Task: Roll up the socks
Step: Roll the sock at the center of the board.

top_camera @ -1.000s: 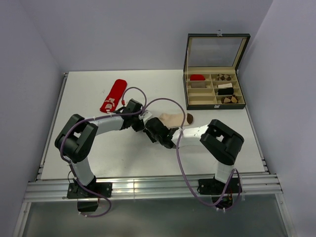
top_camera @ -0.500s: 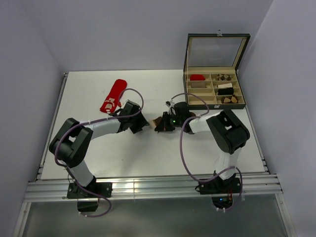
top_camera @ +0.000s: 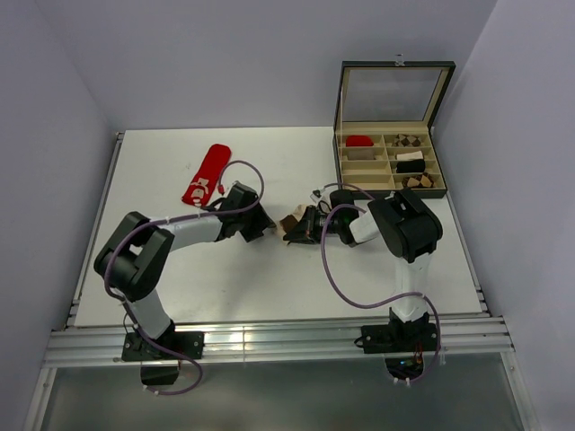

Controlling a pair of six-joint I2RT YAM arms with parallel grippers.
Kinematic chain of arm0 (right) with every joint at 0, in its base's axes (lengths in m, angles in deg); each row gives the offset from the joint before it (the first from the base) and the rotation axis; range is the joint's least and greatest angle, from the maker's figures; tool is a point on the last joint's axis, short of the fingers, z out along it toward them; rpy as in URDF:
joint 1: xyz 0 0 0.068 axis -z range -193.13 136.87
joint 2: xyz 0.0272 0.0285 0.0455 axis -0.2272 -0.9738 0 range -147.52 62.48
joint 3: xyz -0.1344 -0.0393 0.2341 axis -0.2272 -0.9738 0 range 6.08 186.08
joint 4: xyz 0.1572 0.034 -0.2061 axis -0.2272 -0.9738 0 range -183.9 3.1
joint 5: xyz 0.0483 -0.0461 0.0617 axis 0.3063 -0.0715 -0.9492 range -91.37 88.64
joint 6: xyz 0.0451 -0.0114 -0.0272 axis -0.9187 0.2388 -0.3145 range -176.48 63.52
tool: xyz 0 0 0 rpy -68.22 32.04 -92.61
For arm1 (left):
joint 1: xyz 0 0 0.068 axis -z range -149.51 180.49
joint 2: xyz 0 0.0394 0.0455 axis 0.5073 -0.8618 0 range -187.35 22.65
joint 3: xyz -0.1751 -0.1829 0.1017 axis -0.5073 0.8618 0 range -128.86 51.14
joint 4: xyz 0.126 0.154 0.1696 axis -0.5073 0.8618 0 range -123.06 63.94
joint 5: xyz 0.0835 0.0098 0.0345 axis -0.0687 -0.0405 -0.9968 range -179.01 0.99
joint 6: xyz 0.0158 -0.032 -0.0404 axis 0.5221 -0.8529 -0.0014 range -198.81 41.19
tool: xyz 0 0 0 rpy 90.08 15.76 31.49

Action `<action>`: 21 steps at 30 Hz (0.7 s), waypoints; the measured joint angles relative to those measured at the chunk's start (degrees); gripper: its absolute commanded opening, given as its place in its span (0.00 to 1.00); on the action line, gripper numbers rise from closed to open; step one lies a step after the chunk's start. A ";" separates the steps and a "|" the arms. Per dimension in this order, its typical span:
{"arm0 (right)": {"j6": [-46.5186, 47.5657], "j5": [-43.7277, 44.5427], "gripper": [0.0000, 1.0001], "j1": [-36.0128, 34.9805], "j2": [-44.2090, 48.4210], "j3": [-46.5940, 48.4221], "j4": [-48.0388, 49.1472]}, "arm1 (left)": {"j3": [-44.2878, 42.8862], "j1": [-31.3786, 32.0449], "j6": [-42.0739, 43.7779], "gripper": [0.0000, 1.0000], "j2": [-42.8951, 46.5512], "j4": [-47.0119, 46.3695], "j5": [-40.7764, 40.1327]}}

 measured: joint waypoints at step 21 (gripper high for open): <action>3.58 -0.55 0.01 0.28 0.46 2.80 -6.91 | -11.50 1.31 3.17 0.00 -8.35 7.67 -1.88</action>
